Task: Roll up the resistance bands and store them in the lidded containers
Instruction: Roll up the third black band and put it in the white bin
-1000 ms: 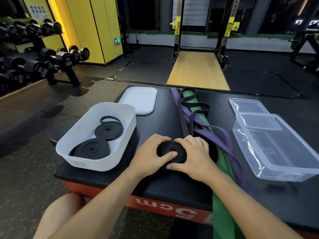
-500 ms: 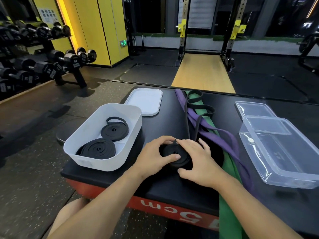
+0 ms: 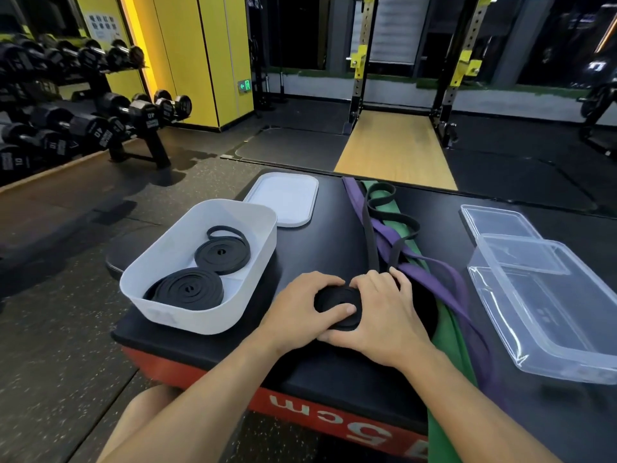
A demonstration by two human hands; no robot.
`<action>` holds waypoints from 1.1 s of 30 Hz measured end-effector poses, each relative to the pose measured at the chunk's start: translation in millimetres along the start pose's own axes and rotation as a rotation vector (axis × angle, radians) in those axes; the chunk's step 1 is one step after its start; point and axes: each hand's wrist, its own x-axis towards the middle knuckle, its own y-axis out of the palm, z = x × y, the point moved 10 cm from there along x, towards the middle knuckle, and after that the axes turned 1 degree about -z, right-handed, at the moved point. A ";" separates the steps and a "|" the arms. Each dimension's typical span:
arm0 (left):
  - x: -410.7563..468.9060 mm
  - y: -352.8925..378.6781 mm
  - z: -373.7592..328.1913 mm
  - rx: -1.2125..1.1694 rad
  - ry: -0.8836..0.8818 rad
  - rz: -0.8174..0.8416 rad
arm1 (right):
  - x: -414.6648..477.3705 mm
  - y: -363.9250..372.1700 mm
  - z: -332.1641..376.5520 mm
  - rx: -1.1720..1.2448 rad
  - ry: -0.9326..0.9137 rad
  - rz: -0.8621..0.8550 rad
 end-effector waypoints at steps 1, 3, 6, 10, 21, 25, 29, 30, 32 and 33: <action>0.7 0.0 -1.3 0.004 0.004 0.006 | -0.1 -0.5 0.1 -0.011 -0.001 -0.002; 1.4 -0.9 -2.2 -0.015 0.008 0.012 | -0.9 1.0 -1.3 0.016 -0.010 0.017; 0.6 -4.2 -1.2 -0.067 0.004 0.004 | -4.7 5.5 -6.0 0.159 -0.043 0.070; -0.4 -3.6 4.7 -0.153 -0.043 0.017 | -12.0 10.5 -9.0 0.294 -0.084 0.121; -5.0 -4.4 -6.4 -0.057 0.038 -0.020 | -7.4 2.0 -3.4 0.151 -0.066 0.070; -3.7 -2.6 -8.1 -0.031 0.048 0.012 | -4.4 -1.7 9.5 -0.053 -0.049 -0.002; -2.9 -5.0 -6.8 -0.087 0.027 0.034 | -4.1 0.9 12.6 -0.099 -0.048 0.015; -2.5 -5.5 -7.2 -0.094 0.029 0.036 | -4.8 4.2 9.8 -0.075 -0.046 0.062; -2.7 -4.7 -9.1 -0.101 0.038 0.041 | -9.8 11.2 4.3 -0.014 -0.061 0.173; -2.7 -3.4 -9.4 -0.102 0.044 0.047 | -13.1 13.3 2.3 -0.018 -0.079 0.217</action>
